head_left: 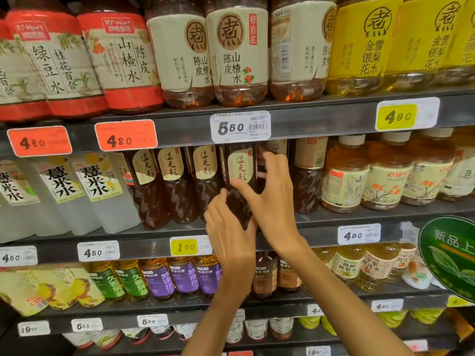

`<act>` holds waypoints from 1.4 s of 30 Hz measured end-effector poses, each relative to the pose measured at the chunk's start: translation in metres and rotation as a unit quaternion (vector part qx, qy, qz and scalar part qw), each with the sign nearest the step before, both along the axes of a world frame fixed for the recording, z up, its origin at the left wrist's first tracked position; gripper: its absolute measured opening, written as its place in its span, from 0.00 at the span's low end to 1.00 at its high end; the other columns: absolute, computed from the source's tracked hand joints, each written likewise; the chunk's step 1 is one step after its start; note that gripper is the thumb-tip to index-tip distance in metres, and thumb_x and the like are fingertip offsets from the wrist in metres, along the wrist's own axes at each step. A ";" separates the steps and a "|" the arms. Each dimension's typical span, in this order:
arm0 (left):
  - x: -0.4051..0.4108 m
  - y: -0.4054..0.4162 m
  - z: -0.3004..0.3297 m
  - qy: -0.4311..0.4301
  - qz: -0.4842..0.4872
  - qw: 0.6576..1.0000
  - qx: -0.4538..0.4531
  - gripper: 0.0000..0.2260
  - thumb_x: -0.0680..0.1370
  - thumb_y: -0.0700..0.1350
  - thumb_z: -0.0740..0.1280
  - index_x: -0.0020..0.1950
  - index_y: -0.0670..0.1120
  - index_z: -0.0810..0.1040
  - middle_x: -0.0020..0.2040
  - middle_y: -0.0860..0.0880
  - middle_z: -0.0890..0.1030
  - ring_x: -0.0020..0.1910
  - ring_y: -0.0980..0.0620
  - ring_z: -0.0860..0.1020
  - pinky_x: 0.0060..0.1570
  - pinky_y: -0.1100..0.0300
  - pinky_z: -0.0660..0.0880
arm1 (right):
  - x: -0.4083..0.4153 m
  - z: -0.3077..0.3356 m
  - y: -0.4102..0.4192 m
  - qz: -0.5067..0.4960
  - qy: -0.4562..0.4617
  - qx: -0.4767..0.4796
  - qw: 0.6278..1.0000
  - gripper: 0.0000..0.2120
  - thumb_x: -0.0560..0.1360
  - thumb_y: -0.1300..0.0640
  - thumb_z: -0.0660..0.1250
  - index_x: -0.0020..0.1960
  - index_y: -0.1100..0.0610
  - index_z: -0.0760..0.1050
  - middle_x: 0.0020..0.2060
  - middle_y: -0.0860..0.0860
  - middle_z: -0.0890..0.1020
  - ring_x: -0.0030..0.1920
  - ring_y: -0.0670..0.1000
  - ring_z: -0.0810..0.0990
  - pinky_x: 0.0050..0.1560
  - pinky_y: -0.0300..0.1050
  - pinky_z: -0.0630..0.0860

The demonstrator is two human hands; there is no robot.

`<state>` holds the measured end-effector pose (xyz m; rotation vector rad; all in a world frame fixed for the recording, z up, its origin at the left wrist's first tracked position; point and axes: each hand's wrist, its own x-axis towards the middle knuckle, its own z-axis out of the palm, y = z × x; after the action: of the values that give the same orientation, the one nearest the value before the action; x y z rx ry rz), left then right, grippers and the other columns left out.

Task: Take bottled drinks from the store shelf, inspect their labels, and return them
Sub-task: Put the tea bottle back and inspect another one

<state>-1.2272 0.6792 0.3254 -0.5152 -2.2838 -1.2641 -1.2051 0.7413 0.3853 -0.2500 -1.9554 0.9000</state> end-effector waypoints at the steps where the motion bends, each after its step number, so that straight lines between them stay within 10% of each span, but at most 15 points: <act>1: 0.002 -0.001 -0.003 0.010 0.007 1.000 -0.018 0.37 0.66 0.36 0.77 0.71 0.38 0.65 0.64 0.39 0.71 0.62 0.42 0.72 0.60 0.46 0.73 | -0.001 -0.001 0.000 -0.003 0.004 0.003 1.000 0.28 0.72 0.55 0.74 0.66 0.63 0.67 0.56 0.56 0.70 0.58 0.54 0.73 0.56 0.51 0.75; 8: -0.002 0.000 -0.008 -0.016 0.023 1.000 -0.003 0.27 0.69 0.38 0.75 0.65 0.39 0.69 0.51 0.44 0.72 0.51 0.45 0.75 0.49 0.49 0.75 | -0.006 -0.003 -0.001 -0.028 0.016 0.043 0.999 0.22 0.74 0.57 0.72 0.62 0.66 0.70 0.53 0.59 0.71 0.54 0.56 0.73 0.51 0.54 0.76; 13: -0.005 0.004 -0.008 0.005 0.016 1.000 -0.013 0.21 0.73 0.43 0.73 0.61 0.38 0.70 0.43 0.52 0.69 0.39 0.51 0.74 0.45 0.50 0.74 | 0.007 0.002 0.019 -0.130 0.090 0.060 0.986 0.14 0.76 0.62 0.68 0.57 0.69 0.71 0.50 0.61 0.72 0.51 0.53 0.71 0.51 0.38 0.66; 30: -0.005 0.010 -0.004 0.002 0.018 1.000 -0.023 0.27 0.75 0.48 0.71 0.70 0.42 0.66 0.55 0.45 0.73 0.53 0.49 0.74 0.53 0.56 0.71 | -0.022 0.014 0.027 -0.183 -0.070 0.102 0.975 0.08 0.74 0.67 0.62 0.40 0.58 0.65 0.40 0.60 0.75 0.41 0.56 0.70 0.45 0.47 0.65; 42: 0.006 0.012 -0.008 0.003 -0.073 0.997 0.024 0.29 0.73 0.49 0.72 0.70 0.44 0.65 0.59 0.48 0.72 0.57 0.52 0.74 0.56 0.55 0.74 | 0.002 0.020 0.030 -0.090 0.066 -0.032 0.993 0.13 0.71 0.62 0.71 0.49 0.63 0.69 0.45 0.56 0.71 0.39 0.43 0.64 0.43 0.26 0.65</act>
<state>-1.2215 0.6916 0.3172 -0.6785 -2.2395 -1.3797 -1.2032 0.7718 0.4055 -0.3883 -1.7535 0.8391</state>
